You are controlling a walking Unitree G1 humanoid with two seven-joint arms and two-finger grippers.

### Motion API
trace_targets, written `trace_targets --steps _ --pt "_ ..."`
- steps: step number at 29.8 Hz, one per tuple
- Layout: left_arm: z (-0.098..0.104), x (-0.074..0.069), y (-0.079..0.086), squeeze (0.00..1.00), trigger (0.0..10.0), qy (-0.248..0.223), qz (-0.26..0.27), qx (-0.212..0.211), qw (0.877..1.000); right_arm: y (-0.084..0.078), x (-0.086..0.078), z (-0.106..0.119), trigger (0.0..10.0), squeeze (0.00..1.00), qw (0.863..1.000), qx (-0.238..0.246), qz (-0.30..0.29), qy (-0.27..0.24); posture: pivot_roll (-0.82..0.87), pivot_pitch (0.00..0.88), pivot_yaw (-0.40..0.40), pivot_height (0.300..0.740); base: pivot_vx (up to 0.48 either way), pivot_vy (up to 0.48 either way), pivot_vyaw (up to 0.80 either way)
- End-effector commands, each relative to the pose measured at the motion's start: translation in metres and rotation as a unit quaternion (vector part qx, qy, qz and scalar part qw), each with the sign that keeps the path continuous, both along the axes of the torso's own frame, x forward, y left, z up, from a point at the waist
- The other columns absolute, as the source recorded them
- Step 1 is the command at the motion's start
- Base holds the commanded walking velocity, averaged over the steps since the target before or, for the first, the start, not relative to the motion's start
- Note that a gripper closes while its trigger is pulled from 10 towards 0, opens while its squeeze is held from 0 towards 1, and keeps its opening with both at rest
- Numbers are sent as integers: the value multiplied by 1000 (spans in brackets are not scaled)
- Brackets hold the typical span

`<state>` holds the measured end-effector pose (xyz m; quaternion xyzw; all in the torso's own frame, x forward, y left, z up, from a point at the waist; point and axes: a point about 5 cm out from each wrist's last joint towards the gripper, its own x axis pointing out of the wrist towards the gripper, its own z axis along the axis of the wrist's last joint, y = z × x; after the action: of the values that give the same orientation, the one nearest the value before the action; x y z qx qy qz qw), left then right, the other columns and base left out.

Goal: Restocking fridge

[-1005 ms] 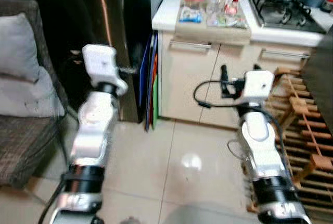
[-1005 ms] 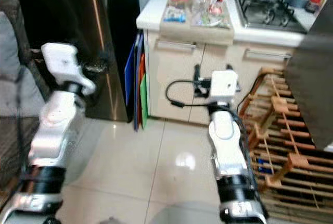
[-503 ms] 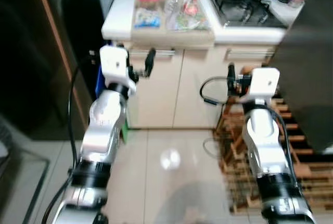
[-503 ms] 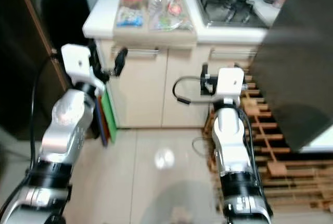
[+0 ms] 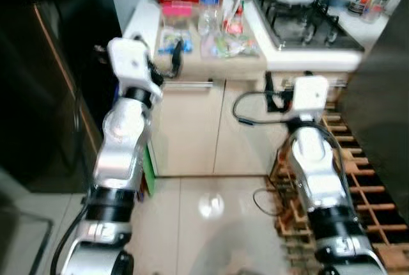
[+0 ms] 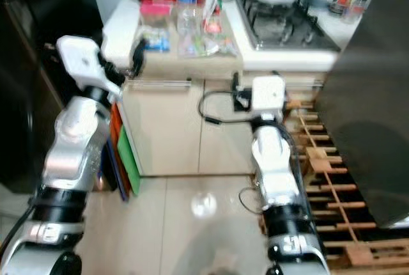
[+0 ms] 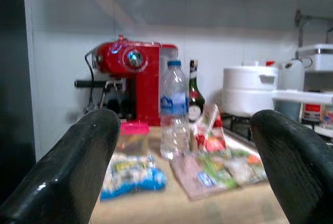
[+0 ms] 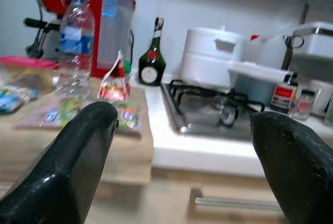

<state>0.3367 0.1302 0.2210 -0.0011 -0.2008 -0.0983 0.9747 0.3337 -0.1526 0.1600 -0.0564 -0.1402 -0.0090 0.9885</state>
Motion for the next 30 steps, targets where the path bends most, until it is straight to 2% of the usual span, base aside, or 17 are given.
trace_targets --steps 1,8,11,17,19,21,23,27,30 --pt "8 1 8 0 10000 -11 12 2 1000 11 2 11 10000 0 1000 5 19 -21 -6 0 -7 740 480 0 0" --pt "14 4 10 0 10000 -14 10 -8 1000 10 2 16 10000 0 999 7 15 -31 -16 0 5 740 480 0 0" --pt "17 4 10 0 10000 -16 11 1 1000 9 2 18 10000 0 999 9 12 -35 -23 0 20 740 480 0 0" --pt "23 9 17 0 10000 -14 24 -10 1000 7 0 14 10000 0 999 15 3 -30 -30 0 41 740 480 0 0" --pt "36 9 25 0 10000 -35 48 -1 998 8 -3 16 10000 0 999 16 8 -36 -36 0 48 740 480 0 0" --pt "40 9 26 0 10000 -40 52 -1 998 8 -4 16 10000 0 999 14 10 -38 -35 0 48 740 480 0 0" --pt "43 18 29 0 10000 -14 55 -14 998 6 -7 20 10000 0 999 16 2 -46 -38 0 48 740 0 0 0" --pt "51 22 30 0 10000 3 25 -40 999 2 -15 32 10000 0 998 22 -1 -64 -58 0 47 740 0 0 0" --pt "44 37 39 0 10000 58 13 -64 996 -1 -17 37 10000 0 998 24 0 -64 -67 0 54 740 0 0 0"
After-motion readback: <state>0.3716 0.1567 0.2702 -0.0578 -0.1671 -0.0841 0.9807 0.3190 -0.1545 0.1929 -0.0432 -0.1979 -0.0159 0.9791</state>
